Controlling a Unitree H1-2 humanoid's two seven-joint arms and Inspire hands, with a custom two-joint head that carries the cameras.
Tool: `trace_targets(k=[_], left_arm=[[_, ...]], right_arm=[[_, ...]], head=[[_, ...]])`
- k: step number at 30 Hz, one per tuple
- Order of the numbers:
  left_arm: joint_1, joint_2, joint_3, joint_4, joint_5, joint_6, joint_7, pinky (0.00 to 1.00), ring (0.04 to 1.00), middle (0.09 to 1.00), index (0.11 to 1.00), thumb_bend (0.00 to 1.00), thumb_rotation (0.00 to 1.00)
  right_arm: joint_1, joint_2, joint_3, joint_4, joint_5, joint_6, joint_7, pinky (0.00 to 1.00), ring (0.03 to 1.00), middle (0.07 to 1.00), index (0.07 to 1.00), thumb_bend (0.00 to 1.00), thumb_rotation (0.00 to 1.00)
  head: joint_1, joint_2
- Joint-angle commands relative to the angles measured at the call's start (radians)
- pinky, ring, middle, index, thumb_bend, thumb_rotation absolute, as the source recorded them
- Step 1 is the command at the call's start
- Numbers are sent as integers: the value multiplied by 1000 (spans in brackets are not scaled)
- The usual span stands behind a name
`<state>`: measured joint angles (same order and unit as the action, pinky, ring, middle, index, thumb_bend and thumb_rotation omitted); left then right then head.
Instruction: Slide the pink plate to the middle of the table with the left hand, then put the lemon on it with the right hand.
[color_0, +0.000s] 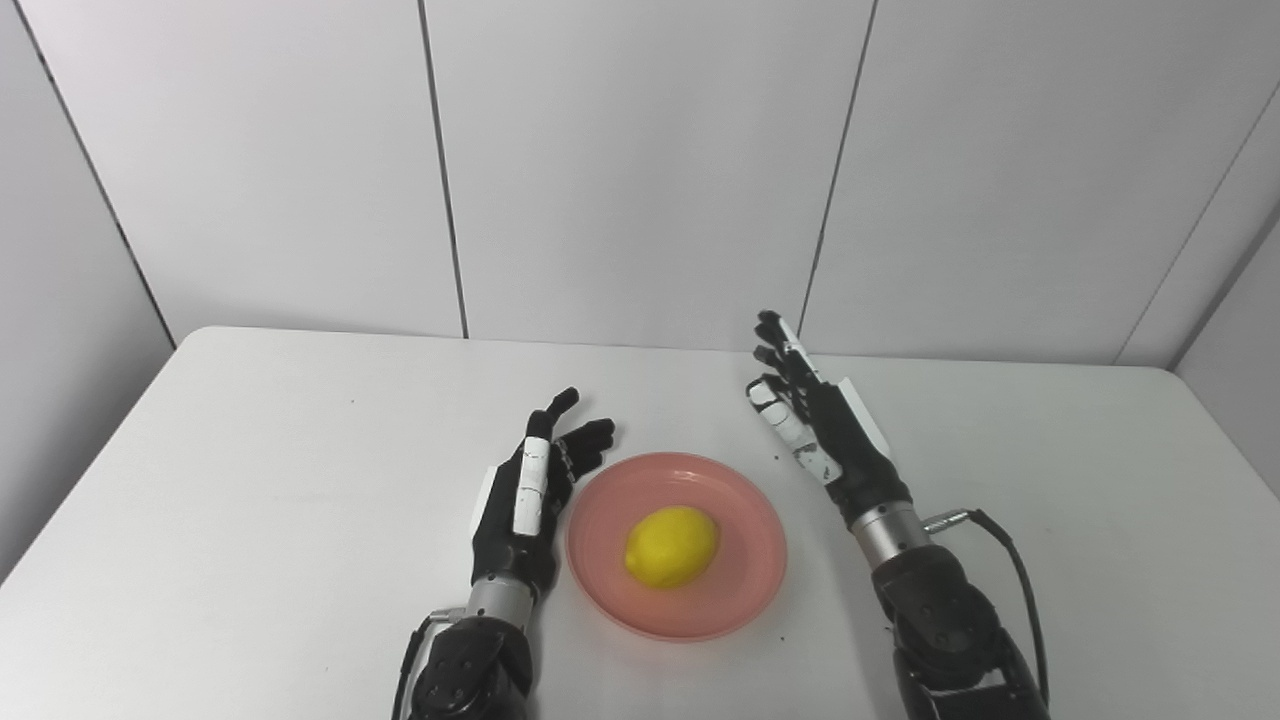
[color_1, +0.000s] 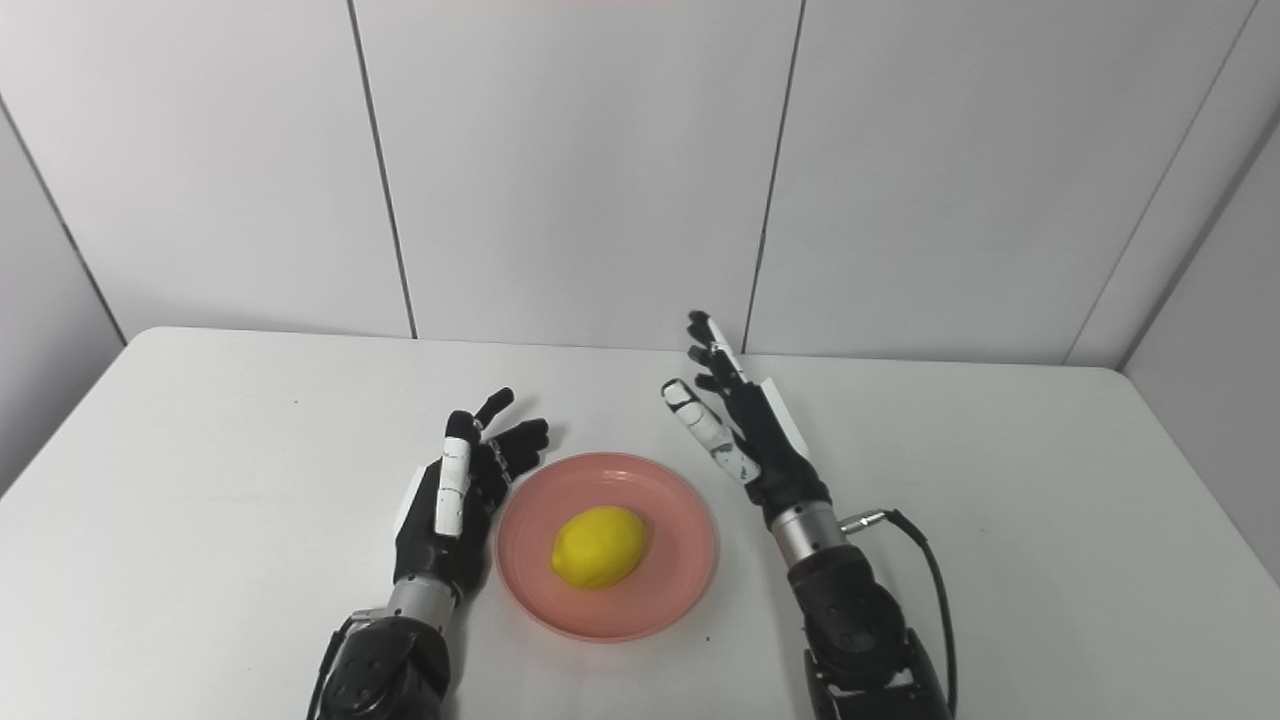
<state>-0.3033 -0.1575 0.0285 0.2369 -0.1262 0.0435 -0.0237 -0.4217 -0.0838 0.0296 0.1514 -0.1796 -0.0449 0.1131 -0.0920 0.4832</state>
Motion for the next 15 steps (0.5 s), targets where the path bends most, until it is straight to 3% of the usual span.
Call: trace_targets(k=[1,7,11,15], left_arm=[[16,5,11,41,-5,58,18,857,775,718,859,928,931],[6,11,21,46,-19,57,14,856,788,727,858,915,926],[-1,15,26,45,-13,58,21,876,795,733,863,921,932],[-5,21,15,63,42,-16,48,896,835,769,856,895,953]], right_arm=[[-1,20,-17,-20,37,-9,-29,963,987,1000,1000,703,1000],[39,56,-55,23,130,-39,-55,1000,1000,1000,1000,764,1000],[63,84,-79,40,182,-24,-74,1000,1000,1000,1000,841,998],[82,119,-108,48,227,-10,-108,1000,994,1000,1000,844,1000]], head=[[0,0],[-2,0],[-5,2],[-3,4]])
